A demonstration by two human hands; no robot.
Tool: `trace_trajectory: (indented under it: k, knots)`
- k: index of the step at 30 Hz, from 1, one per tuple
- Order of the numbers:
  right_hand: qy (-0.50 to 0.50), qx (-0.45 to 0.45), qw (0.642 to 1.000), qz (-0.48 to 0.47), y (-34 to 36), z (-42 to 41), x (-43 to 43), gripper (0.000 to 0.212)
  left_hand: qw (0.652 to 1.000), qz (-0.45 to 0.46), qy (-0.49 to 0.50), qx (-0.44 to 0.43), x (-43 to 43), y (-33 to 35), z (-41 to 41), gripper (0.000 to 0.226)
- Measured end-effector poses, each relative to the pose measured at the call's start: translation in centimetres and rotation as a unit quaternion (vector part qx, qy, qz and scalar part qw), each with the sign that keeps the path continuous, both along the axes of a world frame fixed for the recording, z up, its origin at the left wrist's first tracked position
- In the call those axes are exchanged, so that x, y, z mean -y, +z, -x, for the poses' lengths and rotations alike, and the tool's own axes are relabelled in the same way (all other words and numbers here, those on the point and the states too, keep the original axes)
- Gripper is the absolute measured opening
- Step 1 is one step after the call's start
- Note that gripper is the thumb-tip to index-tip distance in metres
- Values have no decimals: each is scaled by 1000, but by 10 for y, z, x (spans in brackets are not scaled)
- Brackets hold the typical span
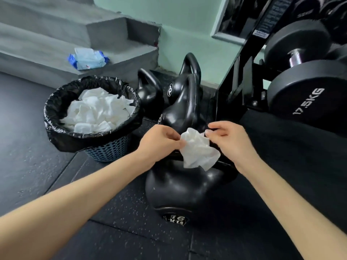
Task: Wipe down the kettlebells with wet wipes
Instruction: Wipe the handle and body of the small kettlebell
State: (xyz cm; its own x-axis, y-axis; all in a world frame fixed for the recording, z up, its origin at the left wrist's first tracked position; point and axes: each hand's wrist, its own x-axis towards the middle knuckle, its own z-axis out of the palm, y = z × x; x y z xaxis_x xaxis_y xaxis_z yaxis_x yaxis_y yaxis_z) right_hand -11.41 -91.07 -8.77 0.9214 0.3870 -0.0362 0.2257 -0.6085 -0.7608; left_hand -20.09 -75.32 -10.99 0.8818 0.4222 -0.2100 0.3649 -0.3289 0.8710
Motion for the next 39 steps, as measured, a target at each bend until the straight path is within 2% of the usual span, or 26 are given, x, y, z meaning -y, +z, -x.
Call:
trace_trajectory:
  k: [1, 2, 3, 5, 7, 9, 12, 16, 20, 22, 26, 29, 35, 37, 39]
  knots:
    - [-15, 140, 990, 16, -3, 5, 5, 18, 999, -32, 6, -7, 1, -1, -2, 11]
    - [2, 261, 965, 10, -6, 12, 9, 20, 998, -60, 7, -10, 1, -2, -3, 11]
    - [47, 332, 942, 1, -11, 20, 12, 22, 996, -85, 5, -14, 0, -2, -3, 11]
    - [154, 364, 918, 30, -25, 29, 10, 30, 991, -132, -11, -25, -1, -2, -6, 12]
    - [240, 315, 914, 87, -37, 27, -1, 38, 986, -160, -22, -32, -4, -4, -8, 16]
    - [281, 266, 917, 94, -44, 19, -5, 37, 987, -159, -27, -24, -9, -7, -8, 18]
    - [257, 200, 943, 66, -48, 8, 17, 33, 978, -190, -83, -25, -18, -10, -1, 25]
    - [214, 20, 973, 80, -36, -8, 43, 32, 956, -263, -129, -12, -30, -12, 2, 31]
    - [276, -78, 953, 99, -29, -26, 5, 21, 957, -253, -140, -12, -34, -13, -3, 31]
    - [316, -119, 936, 100, -27, -28, -21, 44, 959, -245, -138, -14, -36, -13, -3, 29]
    - [345, -173, 916, 111, -22, -37, -18, 48, 962, -237, -138, -18, -34, -11, -4, 26]
    - [300, -187, 930, 98, -23, -44, 41, 27, 962, -228, -145, -29, -35, -13, -7, 25]
    - [121, -148, 980, -54, -57, -26, 106, 20, 965, -222, -133, -48, -33, -6, -5, 22]
    - [39, -154, 981, -111, -89, -8, 116, 36, 959, -241, -139, -51, -28, -2, -5, 20]
    - [-24, -195, 966, -169, -128, 14, 116, 48, 955, -249, -151, -50, -25, 1, -4, 21]
